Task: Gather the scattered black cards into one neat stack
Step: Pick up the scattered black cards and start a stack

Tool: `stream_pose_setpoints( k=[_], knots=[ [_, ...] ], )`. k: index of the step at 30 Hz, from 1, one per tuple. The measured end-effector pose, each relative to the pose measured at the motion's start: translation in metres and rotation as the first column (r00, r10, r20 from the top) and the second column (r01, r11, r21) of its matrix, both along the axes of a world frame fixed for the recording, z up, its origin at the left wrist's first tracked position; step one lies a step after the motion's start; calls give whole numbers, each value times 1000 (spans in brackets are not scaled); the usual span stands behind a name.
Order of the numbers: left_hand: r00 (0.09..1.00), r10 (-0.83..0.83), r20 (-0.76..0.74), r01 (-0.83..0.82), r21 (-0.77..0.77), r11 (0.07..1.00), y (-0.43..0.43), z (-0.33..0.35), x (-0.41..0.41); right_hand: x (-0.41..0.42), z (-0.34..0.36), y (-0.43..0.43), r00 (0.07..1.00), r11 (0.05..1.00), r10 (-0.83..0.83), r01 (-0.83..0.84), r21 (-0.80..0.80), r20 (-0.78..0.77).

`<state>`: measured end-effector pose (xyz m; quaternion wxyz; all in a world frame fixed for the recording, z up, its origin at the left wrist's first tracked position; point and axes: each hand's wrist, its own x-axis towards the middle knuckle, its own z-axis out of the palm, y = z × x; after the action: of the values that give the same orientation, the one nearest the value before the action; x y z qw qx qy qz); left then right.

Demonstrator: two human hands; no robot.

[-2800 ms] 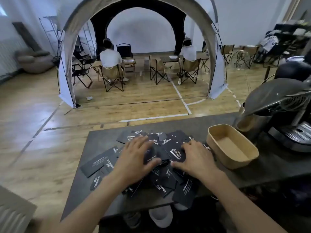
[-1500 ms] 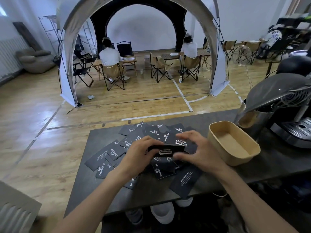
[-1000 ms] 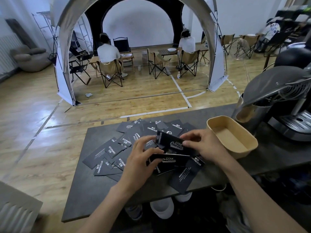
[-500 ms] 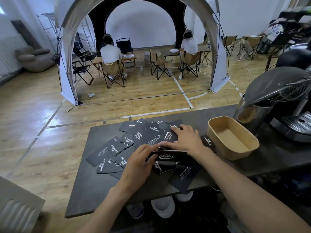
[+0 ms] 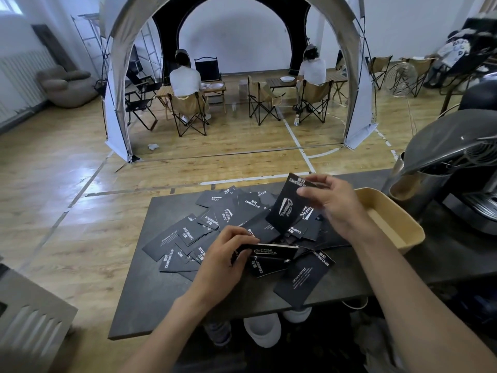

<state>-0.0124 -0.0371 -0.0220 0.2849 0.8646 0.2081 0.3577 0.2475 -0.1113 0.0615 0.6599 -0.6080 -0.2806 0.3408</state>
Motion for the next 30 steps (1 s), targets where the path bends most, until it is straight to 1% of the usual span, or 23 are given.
stream_pose_setpoints(
  k=[1,2,3,4,6,8,9,10,11,12,13,14,15,16,17,18,19,20,21,23,26,29,30],
  knots=[
    [1000,-3,4,3,-2,1000,1,0,-1,-2,6,-3,1000,997,-22,23,70,-16],
    [1000,-4,12,4,-7,1000,1,0,-2,-6,11,-5,996,993,-70,64,100,58],
    [1000,-2,21,2,-17,1000,0,1,-3,-11,14,-7,976,990,-112,95,100,185],
    [1000,6,29,-6,-28,1000,-1,0,-4,-18,15,-9,945,992,-114,94,78,307],
    [999,37,28,-35,-78,996,-4,0,-4,-37,8,-8,865,1000,25,-19,-17,501],
    [998,53,21,-49,-161,986,-6,-1,-5,-55,-11,-6,741,966,260,-197,-169,619],
    [998,56,21,-50,-191,980,-7,-3,-5,-62,-19,-5,689,928,371,-289,-233,623],
    [998,57,25,-50,-207,977,-7,-3,-4,-67,-23,-5,661,888,458,-373,-269,594],
    [998,64,24,-57,-216,975,-7,-4,-4,-65,-26,-4,671,870,491,-412,-271,556],
    [997,75,20,-69,-215,974,-6,-3,-5,-60,-26,-2,715,887,460,-401,-230,526],
    [996,83,15,-79,-200,977,-6,0,-6,-50,-28,1,754,923,383,-334,-189,534],
    [996,84,11,-81,-164,983,-5,1,-8,-38,-28,4,756,952,307,-246,-184,578],
    [997,76,9,-75,-111,991,-4,2,-11,-26,-28,8,701,956,289,-179,-231,652],
    [998,59,8,-59,-55,997,-4,3,-14,-17,-28,10,599,935,345,-153,-320,722],
    [999,42,7,-42,-13,999,-5,2,-17,-11,-31,12,470,889,450,-156,-431,759],
    [999,35,8,-35,12,999,-5,1,-20,-8,-32,13,352,832,551,-161,-531,756],
    [999,40,11,-40,22,999,-5,-1,-22,-8,-33,13,279,790,611,-157,-593,741],
    [998,55,19,-56,25,998,-4,-2,-24,-9,-33,13,239,773,633,-161,-613,736],
    [997,78,27,-78,29,996,-3,-4,-25,-8,-34,13,213,778,628,-161,-608,748],
    [991,125,38,-127,49,991,-2,-7,-25,-7,-35,12,166,822,568,-166,-545,806],
    [980,183,77,-187,50,981,-1,-12,-23,-12,-33,9,124,901,408,-219,-376,905],
    [965,221,141,-226,24,974,-3,-11,-22,-25,-31,-2,185,941,265,-264,-211,946],
    [963,223,153,-226,2,974,-5,-11,-22,-31,-29,-6,222,933,280,-293,-211,934]
  ],
)
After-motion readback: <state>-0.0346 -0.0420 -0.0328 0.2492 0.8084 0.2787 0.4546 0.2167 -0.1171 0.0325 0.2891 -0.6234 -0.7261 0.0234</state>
